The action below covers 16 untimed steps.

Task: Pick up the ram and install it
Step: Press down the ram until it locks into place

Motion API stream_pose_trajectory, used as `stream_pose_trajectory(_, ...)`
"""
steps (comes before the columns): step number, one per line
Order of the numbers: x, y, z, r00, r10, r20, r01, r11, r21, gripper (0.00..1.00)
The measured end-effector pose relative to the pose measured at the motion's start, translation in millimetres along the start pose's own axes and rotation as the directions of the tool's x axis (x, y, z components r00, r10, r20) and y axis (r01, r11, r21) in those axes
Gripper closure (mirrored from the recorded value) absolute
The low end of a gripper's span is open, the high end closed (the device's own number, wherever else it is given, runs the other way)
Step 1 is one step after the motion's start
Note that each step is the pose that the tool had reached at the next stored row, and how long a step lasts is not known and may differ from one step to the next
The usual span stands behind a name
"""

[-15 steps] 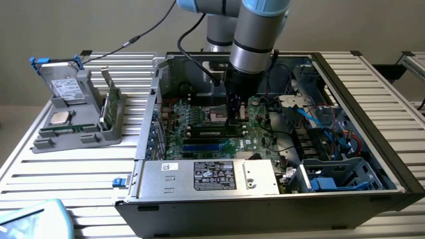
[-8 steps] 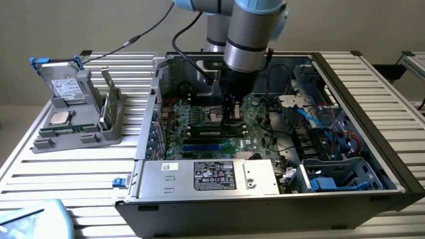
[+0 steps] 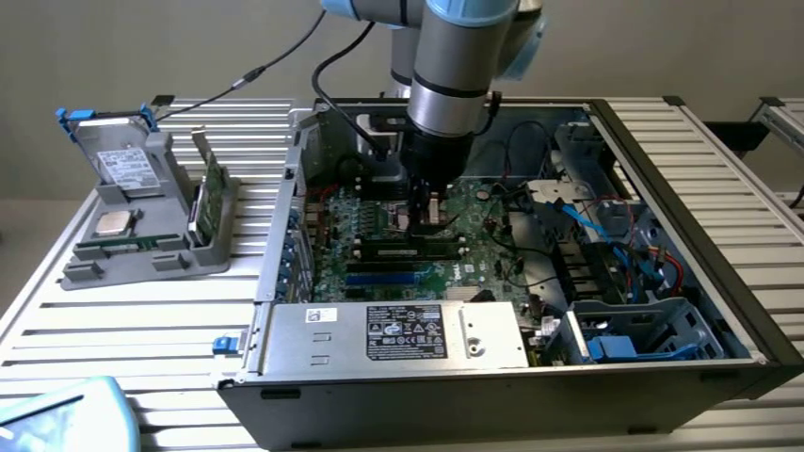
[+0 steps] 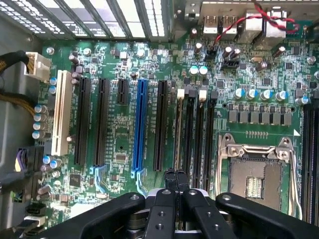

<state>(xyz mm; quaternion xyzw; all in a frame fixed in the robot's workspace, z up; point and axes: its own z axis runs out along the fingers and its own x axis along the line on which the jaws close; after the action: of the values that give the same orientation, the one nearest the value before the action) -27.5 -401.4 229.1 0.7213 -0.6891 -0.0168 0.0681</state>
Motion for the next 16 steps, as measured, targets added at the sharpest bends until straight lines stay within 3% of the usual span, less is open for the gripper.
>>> stream_pose_trajectory(5,-0.4,7.0,0.7,1.0,0.001,0.0001,-0.001,1.0,-0.0001,0.89)
stream_pose_trajectory(13,-0.8,6.5,8.3,1.0,0.001,-0.0008,-0.001,1.0,-0.0002,0.89)
stream_pose_trajectory(16,-0.8,6.8,5.0,1.0,0.001,0.0013,-0.001,1.0,0.0012,0.89)
